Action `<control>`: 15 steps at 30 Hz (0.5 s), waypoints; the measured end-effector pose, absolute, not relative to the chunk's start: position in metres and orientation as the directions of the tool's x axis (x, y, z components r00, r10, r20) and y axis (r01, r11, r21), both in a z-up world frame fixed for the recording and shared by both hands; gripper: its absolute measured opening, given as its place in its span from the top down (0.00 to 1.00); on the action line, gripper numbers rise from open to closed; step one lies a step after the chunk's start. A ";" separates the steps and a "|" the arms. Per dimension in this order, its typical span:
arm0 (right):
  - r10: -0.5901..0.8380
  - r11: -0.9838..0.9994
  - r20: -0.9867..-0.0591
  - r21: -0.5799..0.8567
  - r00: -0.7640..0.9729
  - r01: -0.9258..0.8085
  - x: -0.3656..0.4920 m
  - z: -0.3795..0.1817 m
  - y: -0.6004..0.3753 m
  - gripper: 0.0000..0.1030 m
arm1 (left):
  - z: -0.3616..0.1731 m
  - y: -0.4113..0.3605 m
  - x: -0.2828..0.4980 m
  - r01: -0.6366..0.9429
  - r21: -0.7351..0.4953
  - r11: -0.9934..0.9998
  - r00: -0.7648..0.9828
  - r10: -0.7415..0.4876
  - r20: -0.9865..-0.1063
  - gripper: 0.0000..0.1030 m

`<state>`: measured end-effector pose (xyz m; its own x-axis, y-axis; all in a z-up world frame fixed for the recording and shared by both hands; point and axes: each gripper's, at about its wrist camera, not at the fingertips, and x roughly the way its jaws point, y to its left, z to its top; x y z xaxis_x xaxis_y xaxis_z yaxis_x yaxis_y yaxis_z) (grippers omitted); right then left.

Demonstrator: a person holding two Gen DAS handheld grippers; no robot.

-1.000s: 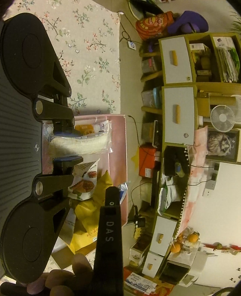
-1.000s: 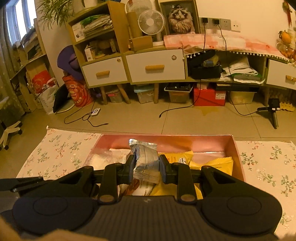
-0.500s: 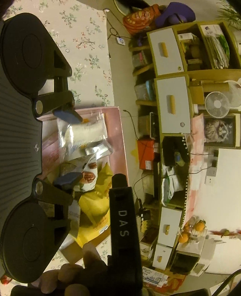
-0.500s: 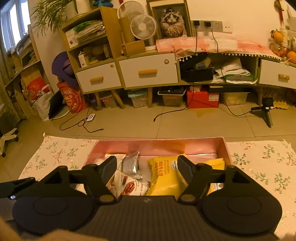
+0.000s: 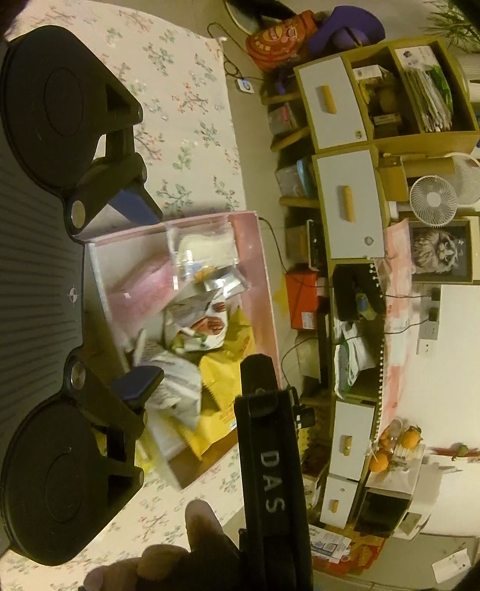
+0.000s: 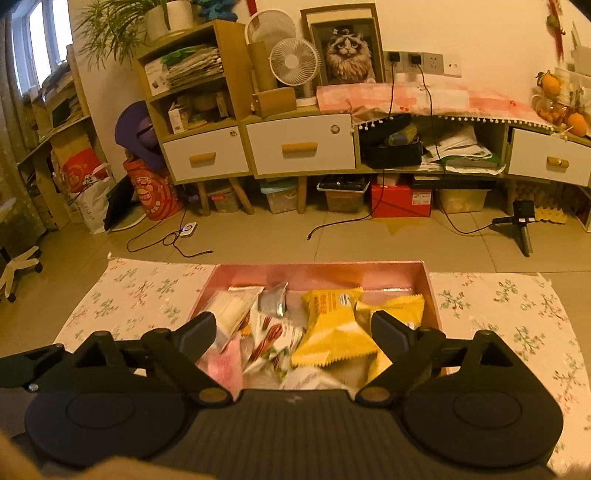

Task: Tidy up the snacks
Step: 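Withdraw both grippers from the box toward the remaining snacks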

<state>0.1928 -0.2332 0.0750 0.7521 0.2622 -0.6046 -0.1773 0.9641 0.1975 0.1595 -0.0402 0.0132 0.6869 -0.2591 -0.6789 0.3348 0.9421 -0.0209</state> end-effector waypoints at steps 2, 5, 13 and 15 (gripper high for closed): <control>0.257 0.966 -0.609 0.190 0.750 -0.177 0.185 0.077 -0.234 0.08 | 0.015 -0.038 0.151 0.334 -0.020 0.942 0.682 -0.257 -0.685 0.14; 0.245 0.969 -0.620 0.173 0.745 -0.175 0.172 0.080 -0.234 0.06 | 0.017 -0.035 0.139 0.331 -0.013 0.943 0.673 -0.246 -0.698 0.12; 0.186 0.982 -0.647 0.112 0.740 -0.150 0.137 0.082 -0.237 0.00 | 0.021 -0.023 0.099 0.324 -0.009 0.946 0.657 -0.232 -0.717 0.07; 0.180 0.983 -0.656 0.107 0.733 -0.146 0.129 0.081 -0.237 0.00 | 0.021 -0.020 0.091 0.316 -0.016 0.949 0.654 -0.230 -0.721 0.06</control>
<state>0.1295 -0.2372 0.0810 0.7327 0.1803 -0.6562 -0.1460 0.9835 0.1072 0.0908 -0.0199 0.0215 0.6539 -0.2301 -0.7207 0.3162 0.9486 -0.0159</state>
